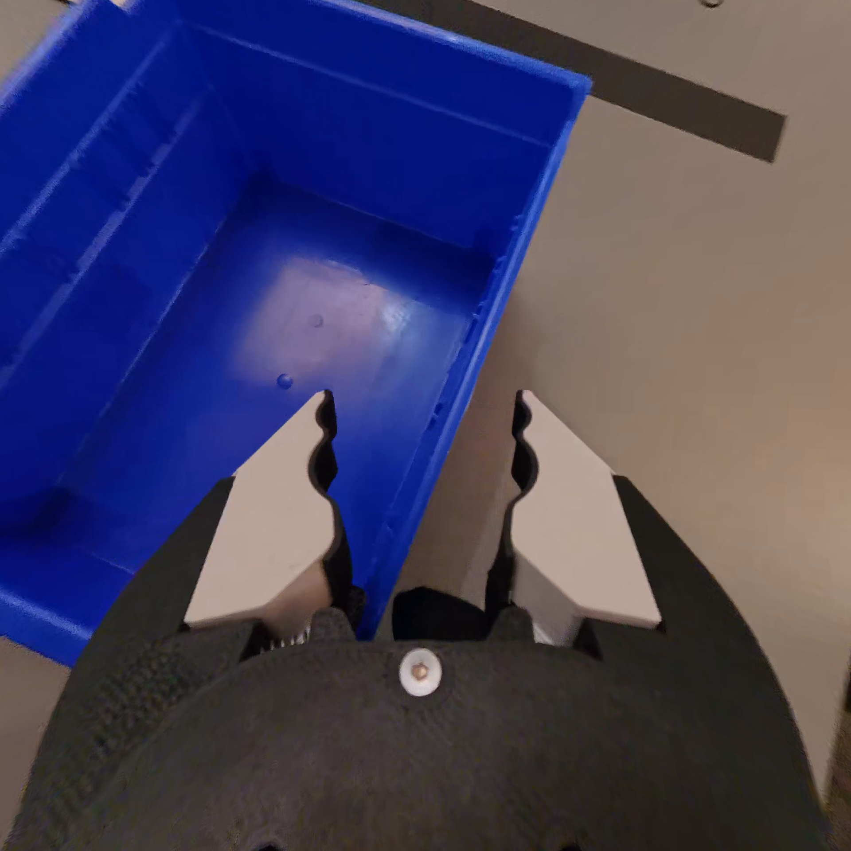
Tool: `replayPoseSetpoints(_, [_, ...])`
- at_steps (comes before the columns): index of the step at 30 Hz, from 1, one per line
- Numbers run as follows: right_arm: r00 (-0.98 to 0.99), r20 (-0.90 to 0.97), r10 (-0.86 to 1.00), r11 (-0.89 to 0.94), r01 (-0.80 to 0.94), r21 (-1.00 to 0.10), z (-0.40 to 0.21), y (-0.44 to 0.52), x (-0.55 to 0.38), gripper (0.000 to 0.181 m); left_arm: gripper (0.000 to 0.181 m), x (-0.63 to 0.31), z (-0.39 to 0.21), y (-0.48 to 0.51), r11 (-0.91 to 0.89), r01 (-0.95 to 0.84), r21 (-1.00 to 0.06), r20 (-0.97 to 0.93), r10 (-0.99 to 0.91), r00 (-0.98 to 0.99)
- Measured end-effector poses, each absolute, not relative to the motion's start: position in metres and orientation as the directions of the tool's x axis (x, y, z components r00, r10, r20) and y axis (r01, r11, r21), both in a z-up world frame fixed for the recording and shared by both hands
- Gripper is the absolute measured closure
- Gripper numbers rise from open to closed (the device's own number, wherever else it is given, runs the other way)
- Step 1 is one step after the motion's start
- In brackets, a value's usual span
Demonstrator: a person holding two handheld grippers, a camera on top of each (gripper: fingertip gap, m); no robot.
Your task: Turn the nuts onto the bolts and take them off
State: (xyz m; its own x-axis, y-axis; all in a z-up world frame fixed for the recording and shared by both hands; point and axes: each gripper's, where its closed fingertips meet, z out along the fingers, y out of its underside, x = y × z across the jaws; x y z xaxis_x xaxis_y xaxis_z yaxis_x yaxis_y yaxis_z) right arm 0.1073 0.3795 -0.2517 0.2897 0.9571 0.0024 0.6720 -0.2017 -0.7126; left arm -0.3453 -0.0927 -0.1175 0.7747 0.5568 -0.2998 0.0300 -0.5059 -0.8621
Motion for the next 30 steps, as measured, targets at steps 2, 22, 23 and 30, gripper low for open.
replayPoseSetpoints(2, [0.321, 0.076, 0.944, -0.183, 0.7, -0.69, -0.249, 0.385, 0.112, 0.1, 0.082, -0.386, -0.138, -0.15, -0.588, 0.112, -0.801, -0.359, 0.621, 0.697])
replayPoseSetpoints(22, [0.272, 0.499, 0.823, 0.245, 0.621, -0.744, -0.126, 0.278, 0.02, 0.102, 0.159, -0.402, -0.259, -0.244, -0.649, 0.342, -0.679, -0.228, 0.629, 0.743])
replayPoseSetpoints(23, [0.255, 0.493, 0.832, 0.262, 0.602, -0.755, -0.122, 0.264, 0.012, 0.103, 0.16, -0.398, -0.26, -0.243, -0.639, 0.359, -0.68, -0.197, 0.631, 0.75])
replayPoseSetpoints(30, [0.051, 0.394, 0.918, 0.326, 0.473, -0.819, -0.12, 0.149, -0.027, 0.106, 0.104, -0.415, -0.213, -0.265, -0.662, 0.255, -0.705, -0.398, 0.666, 0.63])
